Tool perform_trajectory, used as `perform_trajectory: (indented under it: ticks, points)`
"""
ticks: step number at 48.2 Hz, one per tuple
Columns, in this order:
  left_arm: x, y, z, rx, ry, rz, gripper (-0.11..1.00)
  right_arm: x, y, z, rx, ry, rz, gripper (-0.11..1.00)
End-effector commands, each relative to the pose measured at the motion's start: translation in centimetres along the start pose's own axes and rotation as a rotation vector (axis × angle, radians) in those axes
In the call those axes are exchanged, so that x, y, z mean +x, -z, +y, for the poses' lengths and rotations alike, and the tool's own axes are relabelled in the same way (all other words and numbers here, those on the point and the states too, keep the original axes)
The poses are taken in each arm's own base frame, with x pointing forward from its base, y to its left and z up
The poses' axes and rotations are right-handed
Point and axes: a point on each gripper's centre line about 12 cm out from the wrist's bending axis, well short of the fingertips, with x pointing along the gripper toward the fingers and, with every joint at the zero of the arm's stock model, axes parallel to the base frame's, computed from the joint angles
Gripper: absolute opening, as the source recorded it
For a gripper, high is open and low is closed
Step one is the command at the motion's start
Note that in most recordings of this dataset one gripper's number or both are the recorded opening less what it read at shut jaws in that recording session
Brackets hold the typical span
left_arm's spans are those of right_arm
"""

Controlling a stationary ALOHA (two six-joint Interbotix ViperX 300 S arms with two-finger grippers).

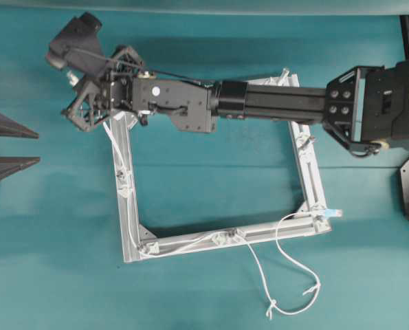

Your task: Move the cable alternately left and right between 8 pins so it hooks onto each one.

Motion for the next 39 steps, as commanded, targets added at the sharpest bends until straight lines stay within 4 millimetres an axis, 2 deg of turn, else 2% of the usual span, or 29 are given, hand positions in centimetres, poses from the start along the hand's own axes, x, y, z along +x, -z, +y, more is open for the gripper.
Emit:
perform_trajectory:
  ticks: [1, 12, 25, 39]
  points:
    - [0.0, -0.5, 0.0, 0.004, 0.0, -0.015, 0.64, -1.6, -2.6, -0.4, 0.017, -0.006, -0.053, 0.1]
    - [0.0, -0.5, 0.0, 0.004, 0.0, -0.015, 0.64, -1.4, -2.8, -1.8, 0.05, 0.025, -0.04, 0.1]
    - [0.0, -0.5, 0.0, 0.004, 0.0, -0.015, 0.64, -1.8, -3.5, -3.7, 0.184, 0.071, -0.036, 0.1]
    - [0.0, -0.5, 0.0, 0.004, 0.0, -0.015, 0.64, -2.0, -3.0, -3.9, 0.192, 0.074, -0.024, 0.1]
